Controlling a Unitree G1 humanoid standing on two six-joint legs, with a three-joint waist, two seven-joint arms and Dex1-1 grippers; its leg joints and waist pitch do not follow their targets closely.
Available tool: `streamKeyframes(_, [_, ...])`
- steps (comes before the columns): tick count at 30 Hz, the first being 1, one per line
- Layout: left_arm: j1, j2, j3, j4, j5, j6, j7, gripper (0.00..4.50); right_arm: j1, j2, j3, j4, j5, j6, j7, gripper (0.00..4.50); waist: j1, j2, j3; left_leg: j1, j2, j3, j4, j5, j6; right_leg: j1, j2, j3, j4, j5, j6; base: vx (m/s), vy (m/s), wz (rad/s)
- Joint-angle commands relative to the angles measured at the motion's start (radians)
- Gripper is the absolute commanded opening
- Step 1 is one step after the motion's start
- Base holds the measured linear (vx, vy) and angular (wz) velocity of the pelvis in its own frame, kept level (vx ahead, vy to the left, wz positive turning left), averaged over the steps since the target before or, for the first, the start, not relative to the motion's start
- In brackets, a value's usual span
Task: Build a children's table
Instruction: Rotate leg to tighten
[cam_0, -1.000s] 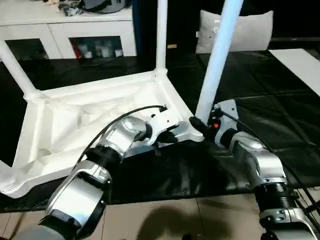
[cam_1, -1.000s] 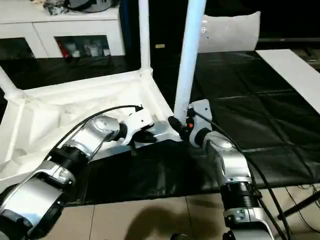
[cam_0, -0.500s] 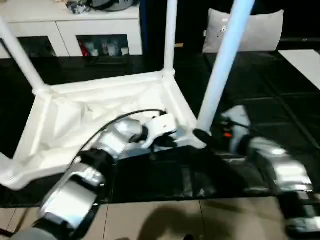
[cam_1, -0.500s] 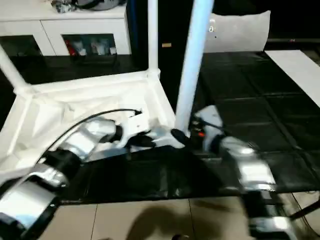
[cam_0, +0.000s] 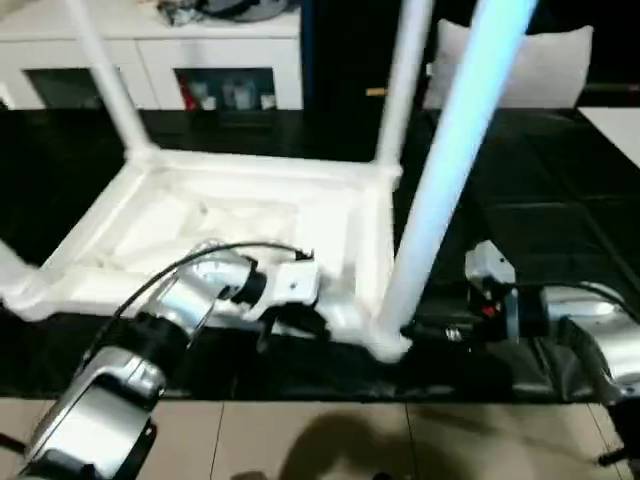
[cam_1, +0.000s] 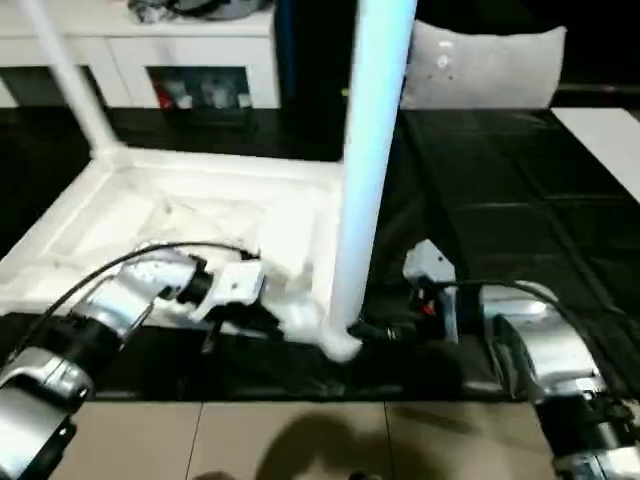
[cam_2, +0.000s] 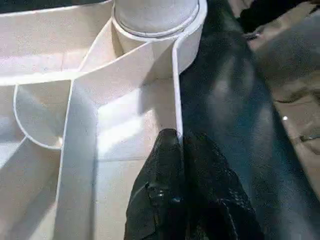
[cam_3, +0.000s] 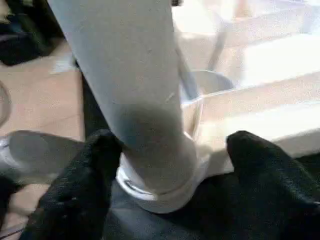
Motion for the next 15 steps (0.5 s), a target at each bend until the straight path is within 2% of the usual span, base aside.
streamKeyframes(1, [0.012, -0.006, -0.036, -0.036, -0.010, -0.011, -0.054, 0.00, -0.006, -0.004, -0.001, -0.021, 0.017, 0.002, 0.015, 3.37, 0.000, -0.019, -0.069, 0.001, 0.057, -0.013, -0.070, -0.110, 0.098, 0.062, -0.080, 0.069, -0.058, -0.369, -0.108, 0.000, 0.000, 0.00])
streamKeyframes(2, [0.016, -0.005, -0.036, -0.047, -0.013, -0.010, -0.058, 0.00, -0.004, -0.002, 0.003, -0.027, 0.022, 0.010, 0.024, 3.26, -0.001, -0.022, -0.069, 0.000, 0.057, -0.013, -0.070, -0.109, 0.097, 0.062, -0.080, 0.068, -0.058, -0.372, -0.106, 0.000, 0.000, 0.00])
streamKeyframes(9, [0.036, 0.000, -0.041, -0.101, -0.021, 0.003, -0.074, 0.00, -0.006, 0.023, 0.021, -0.029, 0.044, 0.023, 0.057, 2.66, -0.001, -0.021, -0.069, 0.000, 0.054, -0.012, -0.070, -0.109, 0.090, 0.061, -0.079, 0.068, -0.061, -0.394, -0.090, 0.000, 0.000, 0.00])
streamKeyframes(15, [0.047, 0.002, -0.046, -0.124, -0.018, 0.013, -0.075, 0.00, 0.007, 0.039, 0.035, -0.035, 0.058, 0.036, 0.068, 2.17, -0.003, -0.020, -0.070, 0.000, 0.055, -0.013, -0.070, -0.101, 0.090, 0.061, -0.077, 0.068, -0.059, -0.375, -0.093, 0.000, 0.000, 0.00])
